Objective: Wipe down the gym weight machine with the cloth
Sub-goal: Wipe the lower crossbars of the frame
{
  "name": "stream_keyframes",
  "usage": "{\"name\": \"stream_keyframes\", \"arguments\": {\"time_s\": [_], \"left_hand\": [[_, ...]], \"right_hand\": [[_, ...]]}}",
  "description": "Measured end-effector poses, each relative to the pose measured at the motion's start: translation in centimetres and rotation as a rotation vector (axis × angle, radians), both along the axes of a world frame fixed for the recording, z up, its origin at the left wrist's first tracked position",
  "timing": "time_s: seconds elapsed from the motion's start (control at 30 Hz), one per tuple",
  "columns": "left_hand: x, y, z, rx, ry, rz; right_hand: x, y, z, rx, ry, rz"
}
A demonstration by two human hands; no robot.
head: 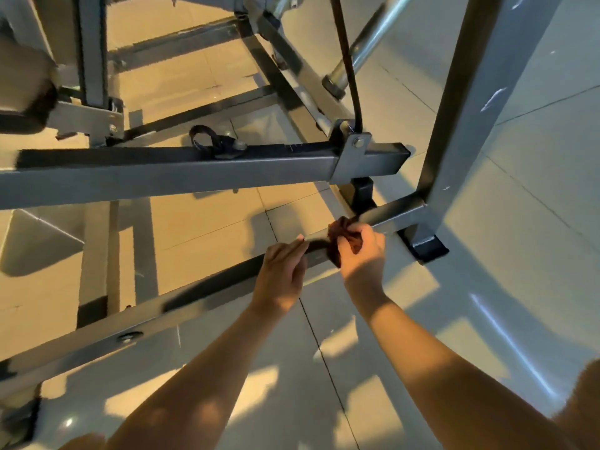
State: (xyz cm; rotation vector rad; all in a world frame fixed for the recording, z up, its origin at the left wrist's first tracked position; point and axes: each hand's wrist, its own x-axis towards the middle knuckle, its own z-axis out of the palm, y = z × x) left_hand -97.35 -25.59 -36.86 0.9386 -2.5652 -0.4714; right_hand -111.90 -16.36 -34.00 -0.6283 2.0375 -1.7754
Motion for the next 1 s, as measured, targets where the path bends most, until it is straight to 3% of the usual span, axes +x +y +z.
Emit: {"name": "stream_keyframes", "arguments": {"time_s": [0.23, 0.43, 0.67, 0.87, 1.0], "left_hand": [[1.2, -3.2, 0.6, 0.053, -0.034, -0.263], [1.0, -2.7, 1.3, 0.101, 0.039, -0.230], [1.5, -3.4, 1.1, 0.198, 0.013, -0.258], [1.3, -3.9, 0.8, 0.141, -0.021, -0.308], [1.2, -3.2, 1.1, 0.186, 0.013, -0.259]], "right_hand": [[7.4, -1.4, -2.3, -0.012, -0.125, 0.001], [3.4, -1.0, -2.1, 0.040, -0.156, -0.380], [9.0, -1.9, -2.4, -0.084, -0.384, -0.061], [2.4, -1.7, 0.5, 0.083, -0.263, -0.300], [2.8, -2.4, 0.1, 0.201, -0.103, -0.222]]}}
